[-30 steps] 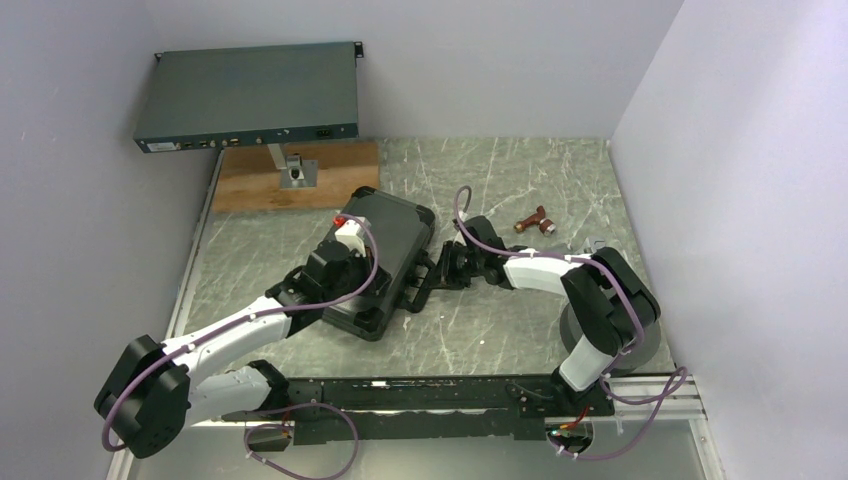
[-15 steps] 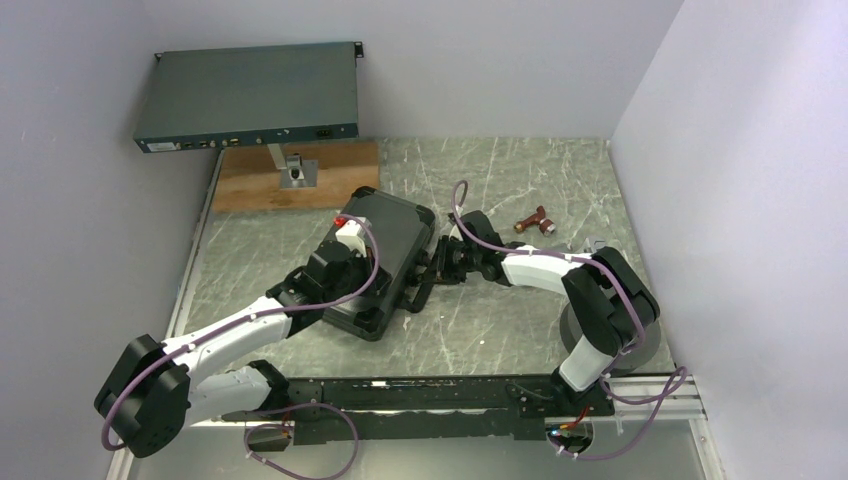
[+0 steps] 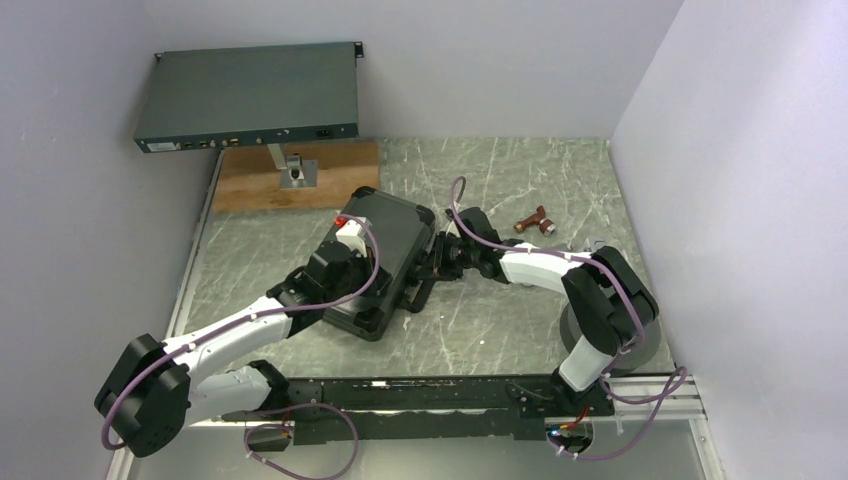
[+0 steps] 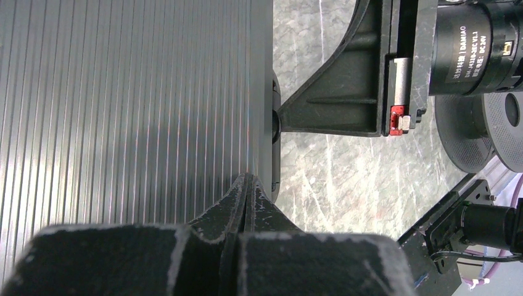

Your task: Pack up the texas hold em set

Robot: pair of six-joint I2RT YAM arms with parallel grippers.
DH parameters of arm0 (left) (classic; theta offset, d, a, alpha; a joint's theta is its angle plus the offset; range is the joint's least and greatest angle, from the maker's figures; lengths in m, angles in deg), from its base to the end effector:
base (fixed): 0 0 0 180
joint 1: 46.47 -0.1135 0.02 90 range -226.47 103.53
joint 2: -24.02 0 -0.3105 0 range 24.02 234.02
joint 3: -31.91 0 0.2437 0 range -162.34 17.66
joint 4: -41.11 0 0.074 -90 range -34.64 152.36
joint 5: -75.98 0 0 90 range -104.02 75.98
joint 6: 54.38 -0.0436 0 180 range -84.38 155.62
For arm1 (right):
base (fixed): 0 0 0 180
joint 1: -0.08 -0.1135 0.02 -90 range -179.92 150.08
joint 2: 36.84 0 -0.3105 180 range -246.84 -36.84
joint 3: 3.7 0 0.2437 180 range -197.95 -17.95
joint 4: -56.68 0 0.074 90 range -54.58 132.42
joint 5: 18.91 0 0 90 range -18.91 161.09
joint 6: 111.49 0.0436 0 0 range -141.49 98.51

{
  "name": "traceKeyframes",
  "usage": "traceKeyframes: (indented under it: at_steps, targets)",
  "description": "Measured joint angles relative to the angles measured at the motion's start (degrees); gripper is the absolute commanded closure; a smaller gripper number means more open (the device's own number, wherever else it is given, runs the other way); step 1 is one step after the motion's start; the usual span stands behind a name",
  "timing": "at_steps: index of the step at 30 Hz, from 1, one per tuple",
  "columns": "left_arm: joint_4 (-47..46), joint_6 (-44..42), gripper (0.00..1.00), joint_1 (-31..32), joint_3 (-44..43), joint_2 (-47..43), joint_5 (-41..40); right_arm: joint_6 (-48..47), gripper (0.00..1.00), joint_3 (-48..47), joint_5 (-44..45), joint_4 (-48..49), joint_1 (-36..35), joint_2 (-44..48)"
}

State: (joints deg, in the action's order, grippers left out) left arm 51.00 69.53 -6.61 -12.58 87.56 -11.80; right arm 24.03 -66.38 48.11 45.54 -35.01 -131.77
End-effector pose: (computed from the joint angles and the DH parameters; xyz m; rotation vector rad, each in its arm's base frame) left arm 0.1639 -0.1390 0.2550 0.1382 2.1782 -0.8064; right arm 0.2649 0.2069 0.2144 0.0094 2.5567 1.1045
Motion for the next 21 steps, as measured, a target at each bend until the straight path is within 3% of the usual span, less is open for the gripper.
traceKeyframes:
  at_steps: [21]
  targets:
    - [-0.1,0.0,1.00,0.2,0.0,-0.1,-0.5,0.2,0.85,-1.8,0.0,0.0,-0.9,-0.5]
